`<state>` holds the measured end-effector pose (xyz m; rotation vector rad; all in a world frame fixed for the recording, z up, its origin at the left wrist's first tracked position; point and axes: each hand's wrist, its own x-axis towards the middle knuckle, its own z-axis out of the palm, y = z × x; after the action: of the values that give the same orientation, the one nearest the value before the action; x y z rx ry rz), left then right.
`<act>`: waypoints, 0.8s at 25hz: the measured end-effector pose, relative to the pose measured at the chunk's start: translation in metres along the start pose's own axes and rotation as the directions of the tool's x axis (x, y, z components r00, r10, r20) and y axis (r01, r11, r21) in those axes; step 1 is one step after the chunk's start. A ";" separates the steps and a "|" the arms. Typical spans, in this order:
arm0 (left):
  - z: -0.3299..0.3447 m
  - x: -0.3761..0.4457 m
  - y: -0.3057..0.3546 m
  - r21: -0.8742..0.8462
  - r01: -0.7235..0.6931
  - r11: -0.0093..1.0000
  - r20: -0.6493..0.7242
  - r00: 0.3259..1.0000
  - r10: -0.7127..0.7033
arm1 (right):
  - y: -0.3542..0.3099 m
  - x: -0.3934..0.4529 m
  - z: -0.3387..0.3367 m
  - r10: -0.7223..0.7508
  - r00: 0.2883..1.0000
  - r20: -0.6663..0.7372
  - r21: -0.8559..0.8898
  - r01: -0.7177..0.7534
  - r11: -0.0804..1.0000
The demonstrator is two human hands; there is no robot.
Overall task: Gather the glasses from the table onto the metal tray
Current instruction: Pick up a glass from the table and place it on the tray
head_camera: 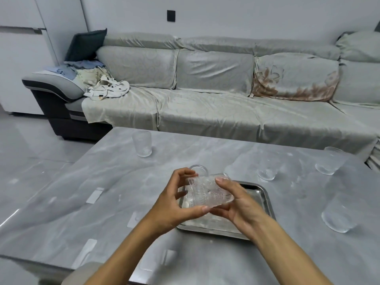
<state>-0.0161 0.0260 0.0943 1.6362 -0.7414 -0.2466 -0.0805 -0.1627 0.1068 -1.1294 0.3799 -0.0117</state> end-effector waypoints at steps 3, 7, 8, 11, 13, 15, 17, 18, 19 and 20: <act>-0.002 0.016 -0.029 0.205 0.264 0.942 -0.133 0.962 -0.240 | -0.010 0.013 -0.034 -0.257 0.932 -0.257 -0.517 0.093 0.851; -0.002 0.028 -0.067 0.448 0.599 0.663 -0.323 0.801 -0.505 | -0.006 0.039 -0.066 -0.443 0.896 -0.032 -0.969 0.081 0.233; -0.002 0.029 -0.073 0.438 0.613 0.657 -0.320 0.790 -0.524 | -0.001 0.045 -0.070 -0.438 0.899 0.003 -0.982 0.086 0.169; -0.002 0.031 -0.082 0.373 0.604 0.704 -0.309 0.796 -0.520 | 0.012 0.061 -0.074 -0.486 0.874 0.017 -0.985 0.098 0.140; -0.001 0.033 -0.084 0.337 0.598 0.727 -0.296 0.800 -0.521 | 0.018 0.068 -0.071 -0.491 0.870 0.032 -0.979 0.126 0.160; 0.000 0.035 -0.085 0.309 0.603 0.735 -0.286 0.796 -0.533 | 0.022 0.073 -0.068 -0.488 0.872 0.046 -0.976 0.142 0.163; -0.001 0.036 -0.088 0.254 0.603 0.756 -0.283 0.794 -0.538 | 0.023 0.076 -0.065 -0.495 0.867 0.056 -0.980 0.142 0.138; -0.001 0.037 -0.088 0.232 0.599 0.767 -0.290 0.795 -0.533 | 0.023 0.079 -0.063 -0.496 0.866 0.061 -0.981 0.144 0.132; 0.000 0.037 -0.089 0.221 0.593 0.775 -0.296 0.797 -0.526 | 0.022 0.081 -0.061 -0.496 0.866 0.066 -0.980 0.150 0.132; 0.000 0.037 -0.089 0.217 0.587 0.780 -0.298 0.801 -0.520 | 0.022 0.084 -0.059 -0.498 0.864 0.073 -0.978 0.159 0.132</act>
<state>0.0412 0.0075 0.0194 2.1170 -0.0956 -0.3779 -0.0241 -0.2211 0.0411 -2.5662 0.3552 -0.4062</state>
